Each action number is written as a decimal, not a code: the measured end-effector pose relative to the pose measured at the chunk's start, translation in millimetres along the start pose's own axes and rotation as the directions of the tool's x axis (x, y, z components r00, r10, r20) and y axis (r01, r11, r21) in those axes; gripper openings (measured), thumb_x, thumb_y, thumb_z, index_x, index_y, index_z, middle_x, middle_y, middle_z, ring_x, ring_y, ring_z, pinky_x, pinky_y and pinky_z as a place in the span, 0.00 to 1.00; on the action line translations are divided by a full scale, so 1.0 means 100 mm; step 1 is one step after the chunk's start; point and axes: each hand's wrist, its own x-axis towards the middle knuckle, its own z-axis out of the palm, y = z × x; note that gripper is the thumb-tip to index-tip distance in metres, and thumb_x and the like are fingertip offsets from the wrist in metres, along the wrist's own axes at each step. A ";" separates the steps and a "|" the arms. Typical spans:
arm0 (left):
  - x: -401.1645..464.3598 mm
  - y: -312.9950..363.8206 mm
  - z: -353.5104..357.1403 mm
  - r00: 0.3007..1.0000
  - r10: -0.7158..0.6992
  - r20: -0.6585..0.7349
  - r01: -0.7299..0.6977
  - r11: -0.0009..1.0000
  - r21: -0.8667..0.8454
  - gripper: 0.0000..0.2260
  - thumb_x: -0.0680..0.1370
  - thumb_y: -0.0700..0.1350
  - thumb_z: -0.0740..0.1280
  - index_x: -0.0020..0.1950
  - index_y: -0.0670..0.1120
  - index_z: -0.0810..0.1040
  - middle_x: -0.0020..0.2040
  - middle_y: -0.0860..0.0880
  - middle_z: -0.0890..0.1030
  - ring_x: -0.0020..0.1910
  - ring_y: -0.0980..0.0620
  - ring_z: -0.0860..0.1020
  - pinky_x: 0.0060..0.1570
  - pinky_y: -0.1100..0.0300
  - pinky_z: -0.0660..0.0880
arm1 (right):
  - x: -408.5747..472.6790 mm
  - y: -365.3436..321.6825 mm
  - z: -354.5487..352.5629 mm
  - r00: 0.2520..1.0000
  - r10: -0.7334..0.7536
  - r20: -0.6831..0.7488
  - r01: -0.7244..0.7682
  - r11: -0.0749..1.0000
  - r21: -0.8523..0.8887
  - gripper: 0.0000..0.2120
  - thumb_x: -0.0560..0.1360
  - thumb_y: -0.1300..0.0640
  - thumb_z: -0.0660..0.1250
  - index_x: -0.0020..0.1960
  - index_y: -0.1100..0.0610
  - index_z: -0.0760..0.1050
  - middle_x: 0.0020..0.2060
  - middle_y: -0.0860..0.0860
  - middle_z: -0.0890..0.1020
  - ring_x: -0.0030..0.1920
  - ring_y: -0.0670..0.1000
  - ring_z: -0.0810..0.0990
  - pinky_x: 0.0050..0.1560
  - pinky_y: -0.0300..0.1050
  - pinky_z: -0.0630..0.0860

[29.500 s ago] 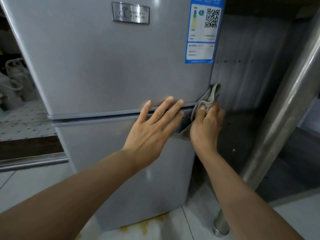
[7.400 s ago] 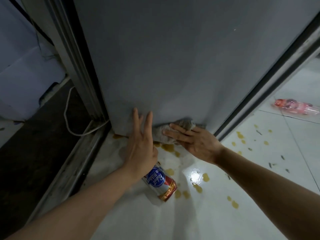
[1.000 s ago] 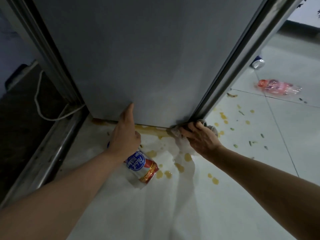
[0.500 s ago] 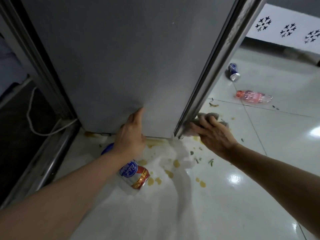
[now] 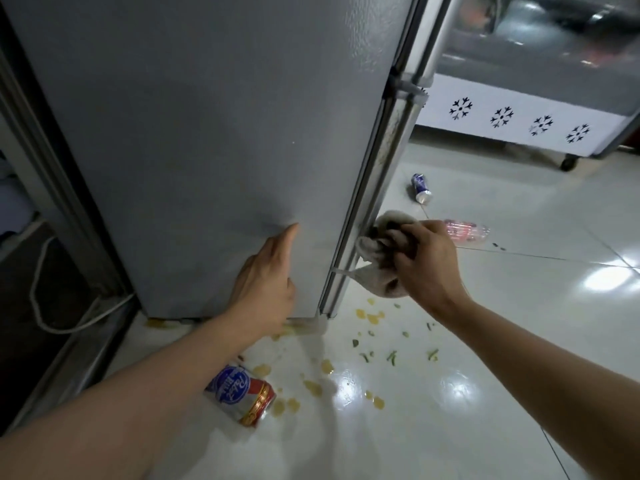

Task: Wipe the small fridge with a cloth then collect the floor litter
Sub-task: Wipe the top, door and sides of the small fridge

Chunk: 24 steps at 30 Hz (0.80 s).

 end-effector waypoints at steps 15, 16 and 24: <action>0.57 1.06 -1.09 0.871 0.338 -0.357 -0.322 0.941 0.104 0.33 0.67 0.28 0.61 0.72 0.42 0.63 0.67 0.43 0.71 0.66 0.45 0.70 0.68 0.52 0.65 | 0.30 -0.93 -0.82 0.969 0.084 -0.232 0.063 0.825 0.562 0.30 0.69 0.68 0.61 0.69 0.52 0.68 0.65 0.47 0.65 0.56 0.33 0.69 0.49 0.21 0.68; 0.59 1.13 -1.18 0.859 0.348 -0.376 -0.328 0.937 0.116 0.32 0.67 0.28 0.62 0.72 0.42 0.63 0.68 0.43 0.70 0.67 0.46 0.69 0.69 0.53 0.63 | 0.35 -0.97 -0.88 0.961 0.097 -0.258 0.064 0.832 0.551 0.30 0.69 0.70 0.63 0.69 0.53 0.68 0.65 0.47 0.65 0.56 0.37 0.70 0.52 0.23 0.70; 0.79 1.60 -1.75 0.769 0.468 -0.437 -0.410 0.884 0.225 0.34 0.67 0.28 0.64 0.72 0.42 0.63 0.69 0.45 0.69 0.68 0.47 0.68 0.69 0.54 0.63 | 0.85 -1.45 -1.44 0.878 0.205 -0.432 0.126 0.773 0.622 0.30 0.67 0.59 0.76 0.67 0.56 0.72 0.60 0.52 0.74 0.48 0.41 0.77 0.59 0.42 0.76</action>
